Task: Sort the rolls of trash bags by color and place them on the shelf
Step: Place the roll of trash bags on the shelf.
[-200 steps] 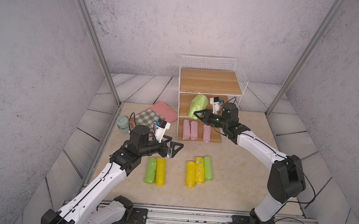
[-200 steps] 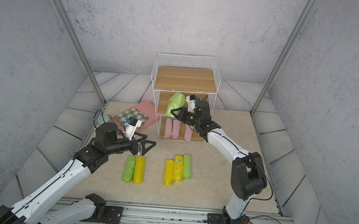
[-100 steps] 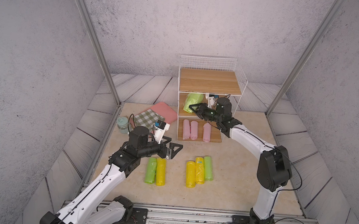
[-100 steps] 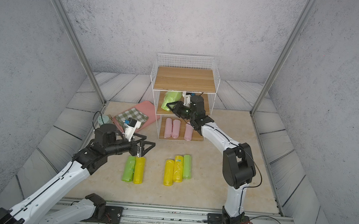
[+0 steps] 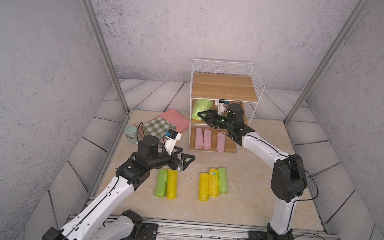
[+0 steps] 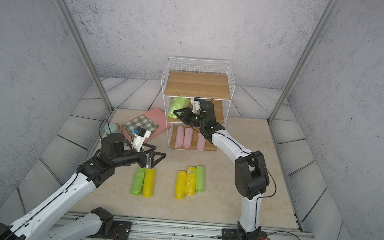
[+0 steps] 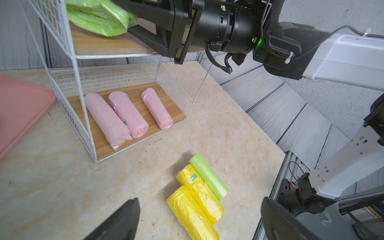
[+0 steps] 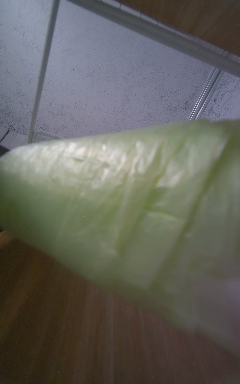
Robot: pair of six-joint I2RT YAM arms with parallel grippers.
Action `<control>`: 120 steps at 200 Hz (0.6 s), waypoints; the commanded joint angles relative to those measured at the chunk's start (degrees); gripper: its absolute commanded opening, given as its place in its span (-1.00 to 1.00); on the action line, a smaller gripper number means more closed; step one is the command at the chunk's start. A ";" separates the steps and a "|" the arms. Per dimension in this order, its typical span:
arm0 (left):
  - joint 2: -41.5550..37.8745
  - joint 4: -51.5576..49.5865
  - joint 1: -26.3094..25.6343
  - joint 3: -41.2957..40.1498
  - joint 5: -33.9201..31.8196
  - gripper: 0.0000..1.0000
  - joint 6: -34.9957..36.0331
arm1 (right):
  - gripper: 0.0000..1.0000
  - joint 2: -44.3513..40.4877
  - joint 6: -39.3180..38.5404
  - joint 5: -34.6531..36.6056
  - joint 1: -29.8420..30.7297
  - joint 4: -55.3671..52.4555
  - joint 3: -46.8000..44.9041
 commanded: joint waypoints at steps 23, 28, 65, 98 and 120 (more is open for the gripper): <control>0.10 0.20 0.49 -0.34 0.06 0.95 0.56 | -0.22 1.35 -0.42 -1.46 -0.09 -0.31 -0.40; 0.10 0.30 0.49 -0.27 0.01 0.94 0.56 | -0.19 1.20 -0.51 -1.48 -0.08 -0.45 -0.49; 0.32 0.28 0.49 -0.26 0.06 0.95 0.57 | -0.12 0.84 -1.64 -1.51 -0.15 -1.77 -0.28; 0.36 0.34 0.49 -0.27 0.07 0.95 0.56 | -0.03 0.11 -2.41 -1.66 -0.08 -2.31 -0.55; 0.31 0.27 0.47 -0.04 0.15 0.94 0.58 | 0.10 -1.68 -3.85 -1.33 -0.09 -2.44 -2.32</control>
